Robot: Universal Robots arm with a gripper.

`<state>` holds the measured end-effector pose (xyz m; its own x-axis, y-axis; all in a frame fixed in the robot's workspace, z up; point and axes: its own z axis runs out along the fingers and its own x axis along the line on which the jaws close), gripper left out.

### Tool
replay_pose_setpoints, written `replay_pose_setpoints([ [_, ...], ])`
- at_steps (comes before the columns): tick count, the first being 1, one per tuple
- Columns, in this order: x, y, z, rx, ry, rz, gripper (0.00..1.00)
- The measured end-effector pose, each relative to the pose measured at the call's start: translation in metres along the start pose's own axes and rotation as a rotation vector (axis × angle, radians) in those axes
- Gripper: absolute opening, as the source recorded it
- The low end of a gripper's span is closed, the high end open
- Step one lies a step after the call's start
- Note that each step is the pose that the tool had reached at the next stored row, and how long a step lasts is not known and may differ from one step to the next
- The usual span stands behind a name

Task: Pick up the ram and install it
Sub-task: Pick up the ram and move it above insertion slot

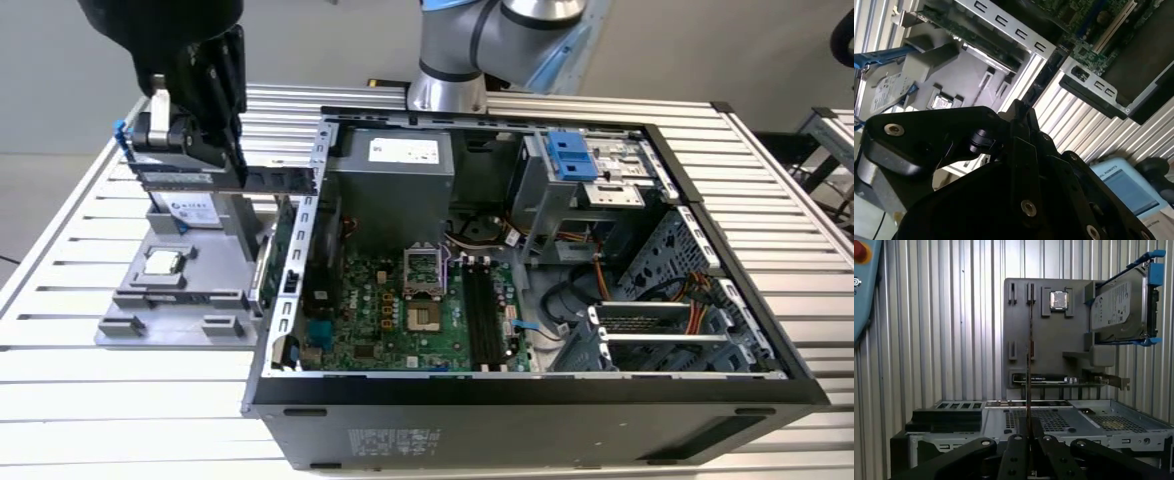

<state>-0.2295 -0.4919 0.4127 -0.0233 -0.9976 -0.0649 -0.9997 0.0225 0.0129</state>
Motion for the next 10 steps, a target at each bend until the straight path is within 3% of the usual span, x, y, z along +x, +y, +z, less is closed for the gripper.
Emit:
replay_pose_setpoints([
  [10, -0.0006, -0.0251, 0.0003, 0.0000, 0.0000, 0.000, 0.00],
])
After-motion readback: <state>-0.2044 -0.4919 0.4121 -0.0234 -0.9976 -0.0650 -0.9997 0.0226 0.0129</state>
